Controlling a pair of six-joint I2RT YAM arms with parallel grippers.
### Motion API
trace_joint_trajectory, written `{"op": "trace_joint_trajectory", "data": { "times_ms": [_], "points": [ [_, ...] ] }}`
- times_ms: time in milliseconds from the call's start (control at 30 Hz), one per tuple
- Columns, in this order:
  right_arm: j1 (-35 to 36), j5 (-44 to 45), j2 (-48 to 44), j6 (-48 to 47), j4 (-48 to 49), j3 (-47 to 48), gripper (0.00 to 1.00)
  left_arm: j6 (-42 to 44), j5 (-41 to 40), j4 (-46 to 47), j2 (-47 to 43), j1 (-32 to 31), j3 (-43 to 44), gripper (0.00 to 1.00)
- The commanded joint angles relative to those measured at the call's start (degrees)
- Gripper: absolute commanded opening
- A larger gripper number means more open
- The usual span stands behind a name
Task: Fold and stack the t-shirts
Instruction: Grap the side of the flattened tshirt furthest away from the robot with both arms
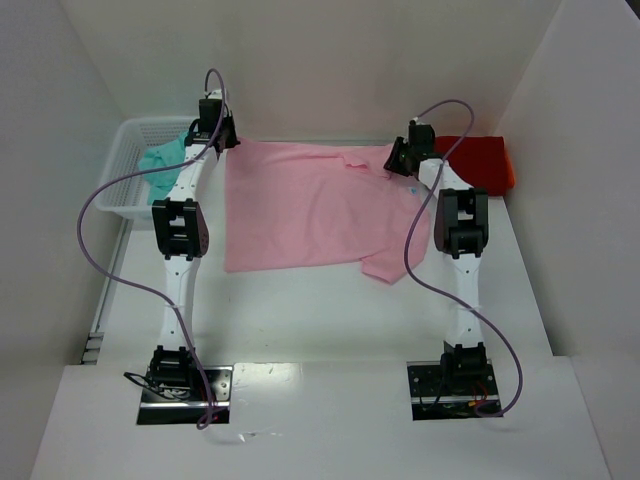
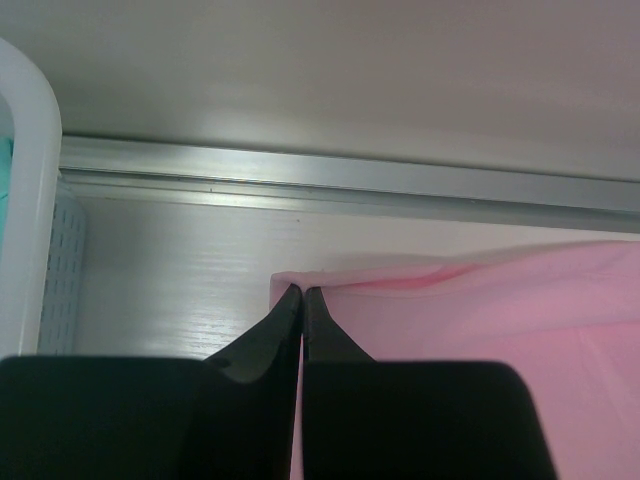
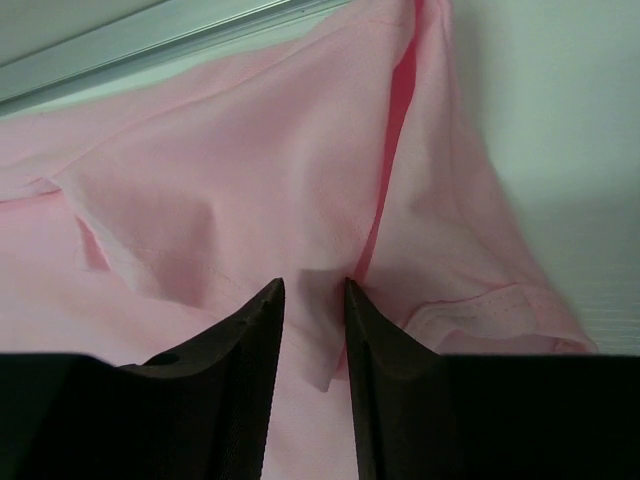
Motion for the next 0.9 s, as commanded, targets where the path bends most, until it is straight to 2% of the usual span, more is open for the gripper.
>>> {"op": "trace_joint_trajectory", "data": {
  "times_ms": [0,133,167,600,867],
  "points": [
    [1.24,-1.42,-0.48,0.18,0.28,0.58,0.31,0.73,0.43,0.69,0.49,-0.10,2.62,0.00],
    [1.24,-1.42,0.22,0.18,-0.95,2.43,0.03,0.73,0.43,0.69,0.49,-0.10,2.62,0.00],
    [1.24,-0.55,0.22,0.18,-1.47,3.04,0.01,0.73,0.43,0.69,0.49,-0.10,2.62,0.00],
    [0.71,4.47,-1.28,0.10,-9.03,16.32,0.01,1.78,0.43,-0.46,-0.56,-0.10,2.62,0.00],
    [0.71,3.42,-0.74,-1.05,-8.42,11.93,0.16,1.78,0.96,-0.98,-0.56,-0.10,2.62,0.00]
  ]
}}
